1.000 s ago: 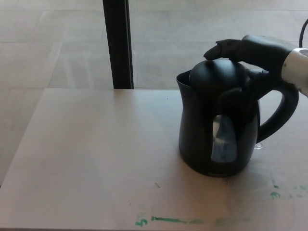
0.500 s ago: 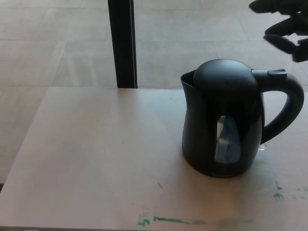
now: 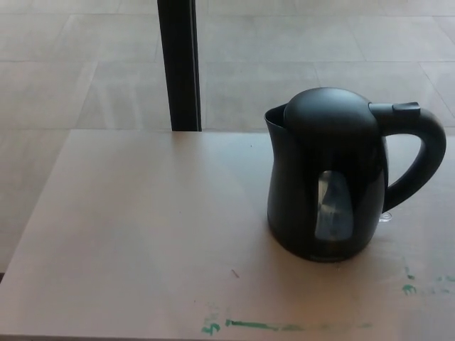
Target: The robot uses its right hand to push down on the lid of a kettle kept in the middle of the desk to close it
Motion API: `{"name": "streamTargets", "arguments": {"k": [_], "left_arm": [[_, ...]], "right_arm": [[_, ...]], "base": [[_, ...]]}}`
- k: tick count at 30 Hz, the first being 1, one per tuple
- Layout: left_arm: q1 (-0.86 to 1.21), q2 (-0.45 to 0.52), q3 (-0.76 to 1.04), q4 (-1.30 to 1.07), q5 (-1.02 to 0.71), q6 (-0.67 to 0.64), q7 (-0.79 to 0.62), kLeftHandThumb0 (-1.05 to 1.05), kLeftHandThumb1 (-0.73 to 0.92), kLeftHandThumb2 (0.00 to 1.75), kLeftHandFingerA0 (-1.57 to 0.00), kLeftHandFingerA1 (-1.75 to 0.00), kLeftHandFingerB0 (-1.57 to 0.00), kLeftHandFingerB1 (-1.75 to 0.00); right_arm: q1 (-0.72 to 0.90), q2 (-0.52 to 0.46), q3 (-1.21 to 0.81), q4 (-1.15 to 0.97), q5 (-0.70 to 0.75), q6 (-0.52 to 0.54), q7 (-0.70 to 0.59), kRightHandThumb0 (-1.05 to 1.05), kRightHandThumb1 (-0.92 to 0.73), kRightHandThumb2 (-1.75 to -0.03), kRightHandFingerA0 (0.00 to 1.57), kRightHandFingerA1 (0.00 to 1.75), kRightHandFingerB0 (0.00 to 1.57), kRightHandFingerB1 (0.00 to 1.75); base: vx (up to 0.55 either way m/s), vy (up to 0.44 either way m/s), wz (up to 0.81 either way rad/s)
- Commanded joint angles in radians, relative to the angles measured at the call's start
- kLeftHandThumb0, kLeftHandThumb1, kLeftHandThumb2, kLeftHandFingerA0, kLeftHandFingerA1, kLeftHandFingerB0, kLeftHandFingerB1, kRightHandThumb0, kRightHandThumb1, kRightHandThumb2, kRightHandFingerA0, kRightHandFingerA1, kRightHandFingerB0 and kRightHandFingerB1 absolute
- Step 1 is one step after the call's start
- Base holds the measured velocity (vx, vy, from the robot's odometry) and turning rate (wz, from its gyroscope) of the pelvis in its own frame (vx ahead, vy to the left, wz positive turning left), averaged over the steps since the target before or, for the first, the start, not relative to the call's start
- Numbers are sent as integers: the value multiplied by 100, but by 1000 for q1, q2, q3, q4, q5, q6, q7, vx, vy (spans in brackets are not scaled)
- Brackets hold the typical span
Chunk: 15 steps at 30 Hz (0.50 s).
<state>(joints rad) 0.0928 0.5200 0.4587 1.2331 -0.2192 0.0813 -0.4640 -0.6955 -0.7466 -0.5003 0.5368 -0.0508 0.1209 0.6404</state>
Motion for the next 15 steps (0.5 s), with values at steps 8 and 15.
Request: {"name": "streamTargets", "arguments": {"k": [8,15], "left_arm": [[23,11,31,16,-39,4,-13,-60,63,59,-52,-50,-36,-37],[16,6,18,1,-28,1,-7,-63,64,60,-53,-52,-35,-35]], "right_arm": [[683,200,-674,49,361,-40,-96,-88,-62,-99,42,56,27,48],[805,368,-729,71,390,-85,-146,-80,-80,-64,38,47,21,42]], "base": [[0,0,0],[0,0,0]]}}
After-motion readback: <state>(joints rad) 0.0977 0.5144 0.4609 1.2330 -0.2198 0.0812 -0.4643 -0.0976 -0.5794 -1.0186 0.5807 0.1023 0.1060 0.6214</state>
